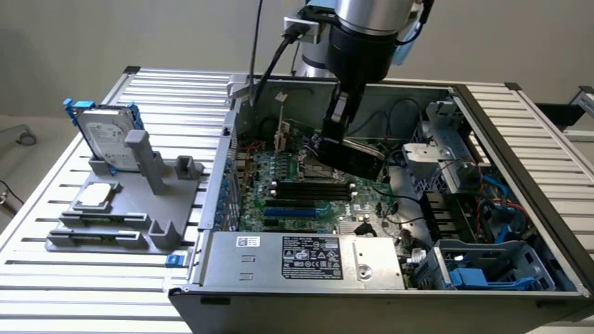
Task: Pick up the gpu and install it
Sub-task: 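Insert the gpu into the slot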
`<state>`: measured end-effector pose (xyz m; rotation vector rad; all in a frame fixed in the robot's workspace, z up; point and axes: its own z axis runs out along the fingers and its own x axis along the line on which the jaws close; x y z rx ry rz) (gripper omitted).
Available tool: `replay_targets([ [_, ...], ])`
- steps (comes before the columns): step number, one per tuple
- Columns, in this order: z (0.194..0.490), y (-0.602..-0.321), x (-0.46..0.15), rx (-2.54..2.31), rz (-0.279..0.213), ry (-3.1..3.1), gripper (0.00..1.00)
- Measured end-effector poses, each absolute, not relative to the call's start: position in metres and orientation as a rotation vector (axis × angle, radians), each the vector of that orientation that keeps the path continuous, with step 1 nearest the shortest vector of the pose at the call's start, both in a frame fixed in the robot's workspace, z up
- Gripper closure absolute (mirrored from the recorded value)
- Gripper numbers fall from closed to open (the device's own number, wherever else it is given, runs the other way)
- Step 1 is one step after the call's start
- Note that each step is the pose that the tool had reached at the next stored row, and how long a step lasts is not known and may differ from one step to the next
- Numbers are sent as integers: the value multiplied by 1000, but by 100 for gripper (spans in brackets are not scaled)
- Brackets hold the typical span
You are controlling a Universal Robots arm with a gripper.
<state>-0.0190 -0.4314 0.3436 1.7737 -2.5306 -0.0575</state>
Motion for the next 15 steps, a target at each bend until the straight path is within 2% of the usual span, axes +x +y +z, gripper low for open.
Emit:
replay_targets([
  [15,333,-431,-19,2105,-59,-2268,74],
])
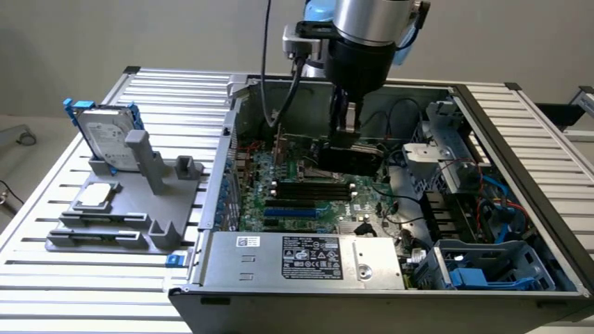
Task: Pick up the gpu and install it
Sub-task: 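Insert the gpu into the slot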
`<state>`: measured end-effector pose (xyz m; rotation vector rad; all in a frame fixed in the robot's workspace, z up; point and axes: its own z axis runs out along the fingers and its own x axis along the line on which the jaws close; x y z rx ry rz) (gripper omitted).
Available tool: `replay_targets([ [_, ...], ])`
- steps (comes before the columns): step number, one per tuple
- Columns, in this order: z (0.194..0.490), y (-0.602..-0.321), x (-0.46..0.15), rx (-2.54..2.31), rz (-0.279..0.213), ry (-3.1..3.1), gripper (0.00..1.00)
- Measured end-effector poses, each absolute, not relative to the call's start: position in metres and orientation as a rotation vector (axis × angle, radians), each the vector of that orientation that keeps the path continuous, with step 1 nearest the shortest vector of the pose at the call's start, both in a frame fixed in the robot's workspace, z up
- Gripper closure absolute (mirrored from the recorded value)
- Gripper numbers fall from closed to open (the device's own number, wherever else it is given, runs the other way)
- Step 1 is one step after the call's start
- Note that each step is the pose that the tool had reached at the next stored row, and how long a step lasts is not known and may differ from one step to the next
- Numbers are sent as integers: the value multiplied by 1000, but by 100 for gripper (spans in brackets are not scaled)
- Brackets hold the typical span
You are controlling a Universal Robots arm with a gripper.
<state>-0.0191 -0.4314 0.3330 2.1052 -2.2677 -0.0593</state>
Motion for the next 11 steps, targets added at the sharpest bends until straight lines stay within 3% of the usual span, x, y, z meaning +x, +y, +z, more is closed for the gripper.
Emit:
replay_targets([
  [11,323,-431,-46,2195,-1,-2232,74],
])
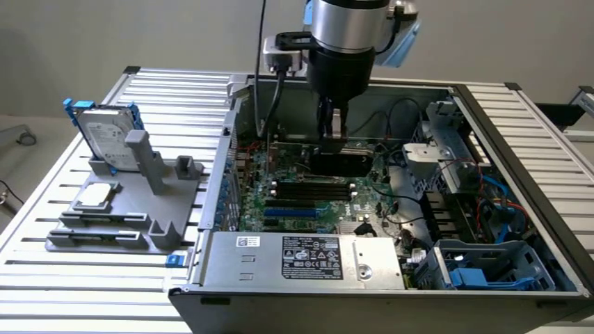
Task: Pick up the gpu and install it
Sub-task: 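Insert the gpu into the slot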
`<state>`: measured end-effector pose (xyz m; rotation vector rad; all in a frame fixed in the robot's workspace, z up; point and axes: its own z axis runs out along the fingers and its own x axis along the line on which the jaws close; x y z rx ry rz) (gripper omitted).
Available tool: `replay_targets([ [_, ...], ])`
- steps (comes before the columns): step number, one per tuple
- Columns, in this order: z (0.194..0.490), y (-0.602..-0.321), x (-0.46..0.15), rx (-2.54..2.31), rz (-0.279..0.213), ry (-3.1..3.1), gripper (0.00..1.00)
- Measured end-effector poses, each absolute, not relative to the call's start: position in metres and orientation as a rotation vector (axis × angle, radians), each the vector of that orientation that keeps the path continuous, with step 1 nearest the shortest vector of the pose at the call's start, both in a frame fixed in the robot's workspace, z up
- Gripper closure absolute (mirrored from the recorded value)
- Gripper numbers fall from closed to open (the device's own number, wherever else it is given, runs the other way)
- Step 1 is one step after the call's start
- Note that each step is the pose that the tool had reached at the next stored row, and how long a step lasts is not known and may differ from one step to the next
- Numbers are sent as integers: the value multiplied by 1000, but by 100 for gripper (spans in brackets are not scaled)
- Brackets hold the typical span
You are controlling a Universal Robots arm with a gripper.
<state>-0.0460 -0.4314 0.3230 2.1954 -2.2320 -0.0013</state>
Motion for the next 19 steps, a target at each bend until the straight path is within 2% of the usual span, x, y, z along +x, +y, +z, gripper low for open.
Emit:
replay_targets([
  [6,320,-434,-68,2200,-1,-2229,74],
  [19,312,-445,-70,2215,-1,-2214,74],
])
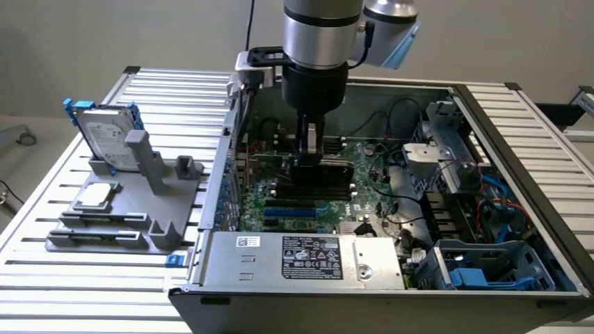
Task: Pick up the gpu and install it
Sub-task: 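Insert the gpu into the slot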
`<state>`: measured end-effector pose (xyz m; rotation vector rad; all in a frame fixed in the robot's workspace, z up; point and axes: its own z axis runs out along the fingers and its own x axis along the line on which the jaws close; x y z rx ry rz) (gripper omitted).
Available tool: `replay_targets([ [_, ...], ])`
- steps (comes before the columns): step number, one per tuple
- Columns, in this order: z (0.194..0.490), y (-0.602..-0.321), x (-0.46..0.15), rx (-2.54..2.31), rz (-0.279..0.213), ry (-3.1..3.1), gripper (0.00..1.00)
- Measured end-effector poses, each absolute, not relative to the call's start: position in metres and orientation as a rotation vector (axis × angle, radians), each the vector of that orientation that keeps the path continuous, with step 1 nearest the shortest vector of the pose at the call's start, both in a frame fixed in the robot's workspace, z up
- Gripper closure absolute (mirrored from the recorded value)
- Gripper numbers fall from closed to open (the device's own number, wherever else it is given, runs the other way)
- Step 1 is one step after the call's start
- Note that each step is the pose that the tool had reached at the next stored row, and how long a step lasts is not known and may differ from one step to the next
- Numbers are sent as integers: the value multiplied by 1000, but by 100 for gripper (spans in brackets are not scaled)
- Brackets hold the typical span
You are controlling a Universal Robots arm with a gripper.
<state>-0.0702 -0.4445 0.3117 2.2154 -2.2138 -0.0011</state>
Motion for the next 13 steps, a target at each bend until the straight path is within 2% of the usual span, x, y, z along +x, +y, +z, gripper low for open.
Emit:
replay_targets([
  [13,292,-450,-78,2215,-1,-2214,74],
])
